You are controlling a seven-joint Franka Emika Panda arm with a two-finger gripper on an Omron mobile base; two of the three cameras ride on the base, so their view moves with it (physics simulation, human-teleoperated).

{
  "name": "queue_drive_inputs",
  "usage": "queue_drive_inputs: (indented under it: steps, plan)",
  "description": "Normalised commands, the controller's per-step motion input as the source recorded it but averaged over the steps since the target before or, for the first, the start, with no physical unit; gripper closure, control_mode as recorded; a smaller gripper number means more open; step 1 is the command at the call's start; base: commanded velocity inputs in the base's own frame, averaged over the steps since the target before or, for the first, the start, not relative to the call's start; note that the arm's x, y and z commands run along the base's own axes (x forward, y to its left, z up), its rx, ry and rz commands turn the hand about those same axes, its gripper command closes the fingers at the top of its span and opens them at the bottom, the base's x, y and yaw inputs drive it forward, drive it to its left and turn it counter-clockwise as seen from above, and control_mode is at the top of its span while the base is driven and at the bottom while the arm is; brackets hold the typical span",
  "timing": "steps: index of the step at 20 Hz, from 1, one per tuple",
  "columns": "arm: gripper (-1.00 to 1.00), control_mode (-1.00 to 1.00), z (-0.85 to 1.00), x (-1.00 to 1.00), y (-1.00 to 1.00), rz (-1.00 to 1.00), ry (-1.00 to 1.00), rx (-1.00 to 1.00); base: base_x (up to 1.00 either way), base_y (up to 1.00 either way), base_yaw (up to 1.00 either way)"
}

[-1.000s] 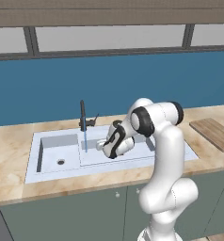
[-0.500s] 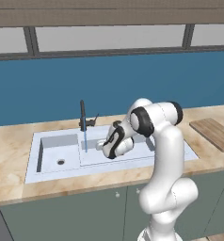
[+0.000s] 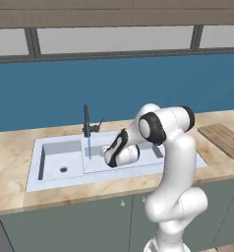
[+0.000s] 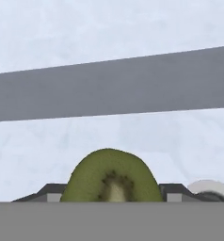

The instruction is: Pick the kiwi from the sink and place it on the cutting board to airdry. Then turn off the sink faucet.

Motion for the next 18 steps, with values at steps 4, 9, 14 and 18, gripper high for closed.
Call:
queue_drive_inputs:
  steps: [4,9,14,18]
  plan:
    - [1.0,-1.0,0.63,0.0,-0.49,0.0,0.0,0.07,0.0,0.0,0.0]
    - [1.0,-1.0,0.63,0.0,-0.63,0.0,0.01,0.09,0.0,0.0,0.0]
    - [1.0,-1.0,0.65,-0.06,-0.66,0.0,0.05,0.1,0.0,0.0,0.0]
    - [1.0,-1.0,0.68,-0.19,-0.65,0.0,0.08,0.11,0.0,0.0,0.0]
